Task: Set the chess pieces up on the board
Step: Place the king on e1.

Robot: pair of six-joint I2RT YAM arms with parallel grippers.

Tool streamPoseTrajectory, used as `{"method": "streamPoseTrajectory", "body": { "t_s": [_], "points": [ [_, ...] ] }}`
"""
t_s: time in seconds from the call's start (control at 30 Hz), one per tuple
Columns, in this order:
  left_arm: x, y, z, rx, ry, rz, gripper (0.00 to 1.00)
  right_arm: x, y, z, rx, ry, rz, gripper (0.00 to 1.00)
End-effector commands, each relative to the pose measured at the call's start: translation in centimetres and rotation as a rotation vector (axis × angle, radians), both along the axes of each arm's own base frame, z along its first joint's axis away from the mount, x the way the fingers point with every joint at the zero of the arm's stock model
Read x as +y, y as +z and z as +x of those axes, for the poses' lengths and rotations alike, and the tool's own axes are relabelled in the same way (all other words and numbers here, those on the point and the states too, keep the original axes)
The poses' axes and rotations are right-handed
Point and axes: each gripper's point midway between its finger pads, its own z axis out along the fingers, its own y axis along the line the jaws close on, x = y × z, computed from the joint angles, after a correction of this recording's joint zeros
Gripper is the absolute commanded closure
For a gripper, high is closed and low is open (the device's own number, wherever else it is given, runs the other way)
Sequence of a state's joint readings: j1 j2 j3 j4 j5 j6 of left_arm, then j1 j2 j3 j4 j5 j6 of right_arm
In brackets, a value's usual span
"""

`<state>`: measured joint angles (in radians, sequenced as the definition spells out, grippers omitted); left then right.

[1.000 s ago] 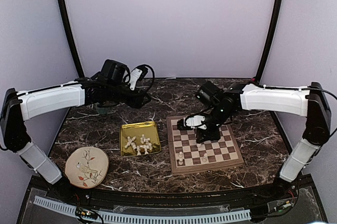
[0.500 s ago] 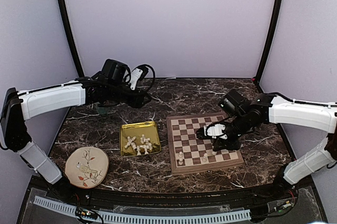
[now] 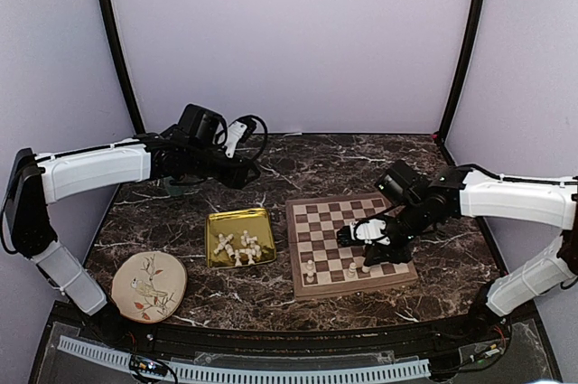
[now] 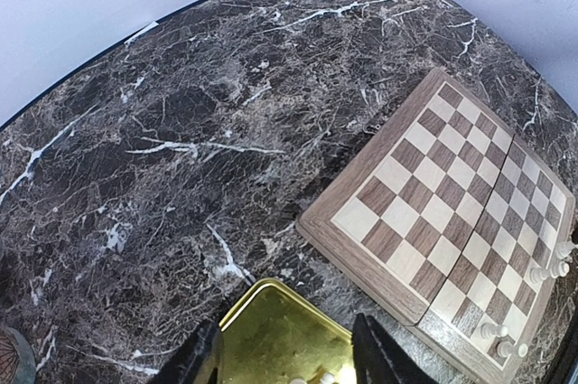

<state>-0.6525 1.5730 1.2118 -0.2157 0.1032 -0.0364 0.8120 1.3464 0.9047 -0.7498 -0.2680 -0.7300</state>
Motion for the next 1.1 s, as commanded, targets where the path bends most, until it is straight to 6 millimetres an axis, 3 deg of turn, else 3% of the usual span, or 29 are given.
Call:
{"method": "streamPoseTrajectory", "body": {
  "t_s": [0.0, 0.47, 1.07],
  "points": [
    [0.0, 1.3, 0.5, -0.027, 0.0, -0.003, 0.5, 0.6, -0.5, 0.4, -0.03, 0.015, 0.012, 0.93],
    [0.1, 1.0, 0.6, -0.02, -0.001, 0.01, 0.5, 0.7, -2.0, 0.0, -0.017, 0.04, -0.031, 0.92],
    [-0.1, 0.6, 0.6, -0.003, -0.006, 0.012, 0.5, 0.7, -2.6, 0.3, -0.038, 0.026, -0.029, 0.89]
  ]
}}
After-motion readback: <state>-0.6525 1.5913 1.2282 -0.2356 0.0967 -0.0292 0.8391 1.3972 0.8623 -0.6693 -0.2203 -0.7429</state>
